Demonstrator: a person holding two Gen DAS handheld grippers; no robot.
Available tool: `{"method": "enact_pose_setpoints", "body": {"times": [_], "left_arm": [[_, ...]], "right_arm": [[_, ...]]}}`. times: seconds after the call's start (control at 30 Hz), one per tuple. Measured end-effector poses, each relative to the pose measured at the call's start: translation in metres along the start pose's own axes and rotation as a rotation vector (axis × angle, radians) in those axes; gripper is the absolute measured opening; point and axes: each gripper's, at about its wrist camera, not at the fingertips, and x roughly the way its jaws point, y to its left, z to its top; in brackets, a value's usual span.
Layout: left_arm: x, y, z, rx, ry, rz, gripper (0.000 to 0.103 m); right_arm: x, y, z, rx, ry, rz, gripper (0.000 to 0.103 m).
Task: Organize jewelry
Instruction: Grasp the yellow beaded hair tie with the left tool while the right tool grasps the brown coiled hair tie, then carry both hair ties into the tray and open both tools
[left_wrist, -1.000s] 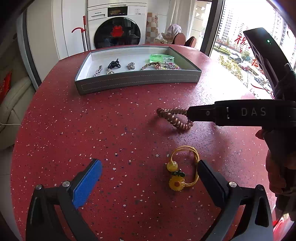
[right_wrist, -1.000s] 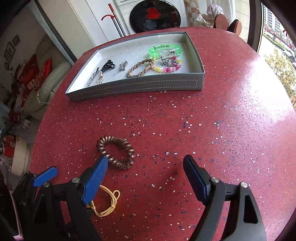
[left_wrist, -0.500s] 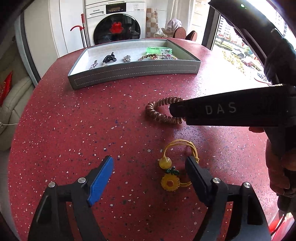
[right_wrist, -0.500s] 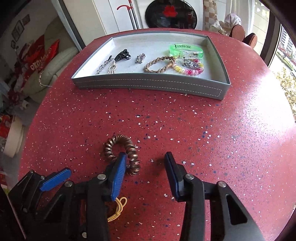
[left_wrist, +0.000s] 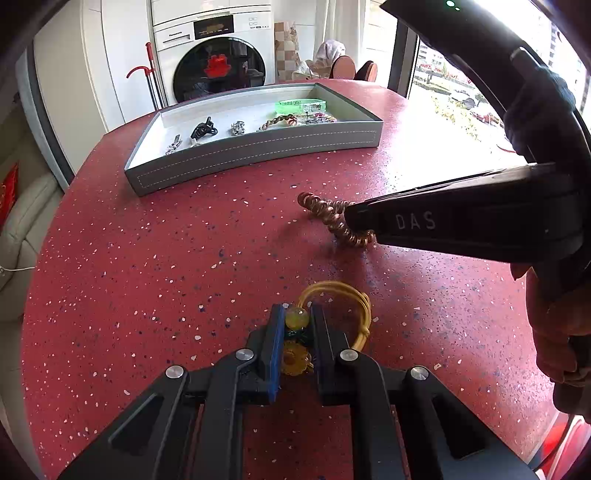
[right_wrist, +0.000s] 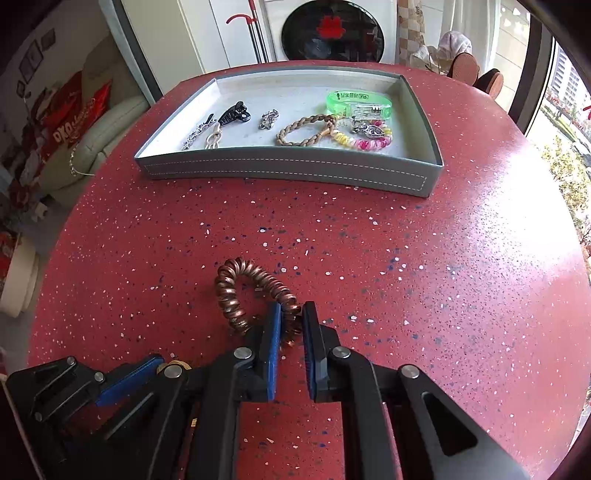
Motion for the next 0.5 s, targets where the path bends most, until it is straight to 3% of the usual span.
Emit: {"method": "enact_pose_setpoints", "body": {"times": [0.13, 0.5], "left_arm": [[0.0, 0.007, 0.001, -0.025, 0.004, -0.045, 0.032], [-0.005, 0.019, 0.006, -0.054, -0.009, -0.07, 0.032]], "right_arm": [[-0.005, -0.005, -0.001, 0.02, -0.011, 0.004, 0.013], [-0.02, -0.016, -0.009, 0.081, -0.047, 0.023, 0.013]]}}
